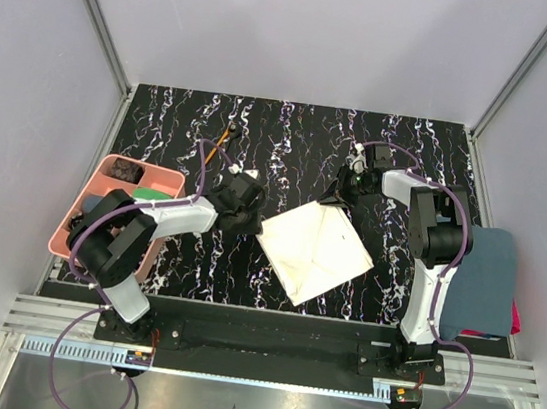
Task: Fold the napkin into a case and place the utensils inside
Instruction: Fold the square-folded napkin at the center of the board.
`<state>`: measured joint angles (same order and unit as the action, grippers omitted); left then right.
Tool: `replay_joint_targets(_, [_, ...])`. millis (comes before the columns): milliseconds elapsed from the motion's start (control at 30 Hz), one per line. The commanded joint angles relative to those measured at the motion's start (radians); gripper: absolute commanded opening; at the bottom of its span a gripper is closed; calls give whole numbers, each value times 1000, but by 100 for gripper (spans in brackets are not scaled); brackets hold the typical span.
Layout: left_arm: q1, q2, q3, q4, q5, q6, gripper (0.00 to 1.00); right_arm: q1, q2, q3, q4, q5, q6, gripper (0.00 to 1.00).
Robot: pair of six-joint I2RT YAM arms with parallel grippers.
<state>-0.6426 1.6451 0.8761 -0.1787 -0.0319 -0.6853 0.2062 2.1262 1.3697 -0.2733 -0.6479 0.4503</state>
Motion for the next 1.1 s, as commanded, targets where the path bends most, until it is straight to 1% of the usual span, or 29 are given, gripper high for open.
replay_joint_targets(0, [-5, 25, 7, 4, -39, 9, 27, -2, 5, 2, 31, -25, 5, 24])
replay_joint_targets(133, [-8, 44, 21, -4, -42, 10, 22, -2, -3, 2, 31, -24, 5, 24])
replay_joint_targets(300, [-12, -14, 32, -21, -60, 10, 13, -2, 0, 5, 29, -29, 5, 24])
replay_joint_targets(500, [-15, -77, 57, -53, -63, 23, 8, -2, 0, 5, 29, -29, 7, 24])
replay_joint_targets(733, [-17, -90, 64, -61, -75, 30, 3, -2, -6, 3, 31, -32, 7, 24])
replay_joint_targets(933, [-15, -65, 80, -59, -66, 43, 4, -2, -8, 0, 29, -33, 7, 24])
replay_joint_targets(1067, [-12, -56, 86, -58, -63, 53, 10, -2, -8, -1, 32, -33, 5, 24])
